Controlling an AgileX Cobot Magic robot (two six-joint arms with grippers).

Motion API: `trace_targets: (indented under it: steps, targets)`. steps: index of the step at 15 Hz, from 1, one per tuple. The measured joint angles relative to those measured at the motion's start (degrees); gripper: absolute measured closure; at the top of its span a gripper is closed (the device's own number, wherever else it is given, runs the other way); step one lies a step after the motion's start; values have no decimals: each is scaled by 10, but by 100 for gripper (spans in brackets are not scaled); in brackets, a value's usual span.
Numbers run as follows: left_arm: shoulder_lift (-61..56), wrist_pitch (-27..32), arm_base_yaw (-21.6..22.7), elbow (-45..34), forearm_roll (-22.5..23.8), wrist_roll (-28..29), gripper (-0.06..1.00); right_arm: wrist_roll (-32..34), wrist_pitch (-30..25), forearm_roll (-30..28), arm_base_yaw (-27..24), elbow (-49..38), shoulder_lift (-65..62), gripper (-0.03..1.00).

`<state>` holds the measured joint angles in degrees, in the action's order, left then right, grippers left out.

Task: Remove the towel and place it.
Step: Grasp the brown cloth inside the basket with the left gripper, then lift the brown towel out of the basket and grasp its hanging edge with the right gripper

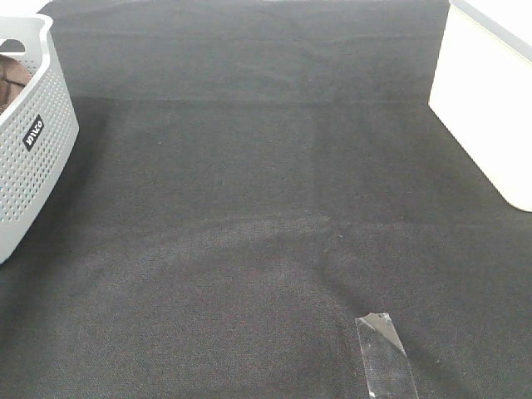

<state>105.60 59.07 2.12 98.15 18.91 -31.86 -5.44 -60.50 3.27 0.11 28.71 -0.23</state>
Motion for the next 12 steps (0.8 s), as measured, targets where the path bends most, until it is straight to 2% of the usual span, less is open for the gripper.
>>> trace_targets:
  steps: [2, 5, 8, 10, 12]
  targets:
    - [-41, 11, -18, 1, 0, 35, 94, 0, 1, 0, 0, 0, 0, 14]
    - [-102, 14, -44, 1, -6, 119, 94, 0, 1, 0, 0, 0, 0, 14]
    - [-159, 15, -70, 1, -6, 143, 94, 0, 1, 5, 0, 0, 0, 14]
    - [-195, 11, -99, 1, -7, 144, 94, -29, 8, 41, 0, 6, 7, 14]
    - [-231, -10, -128, 1, -7, 144, 94, -117, 64, 128, 0, 12, 49, 14]
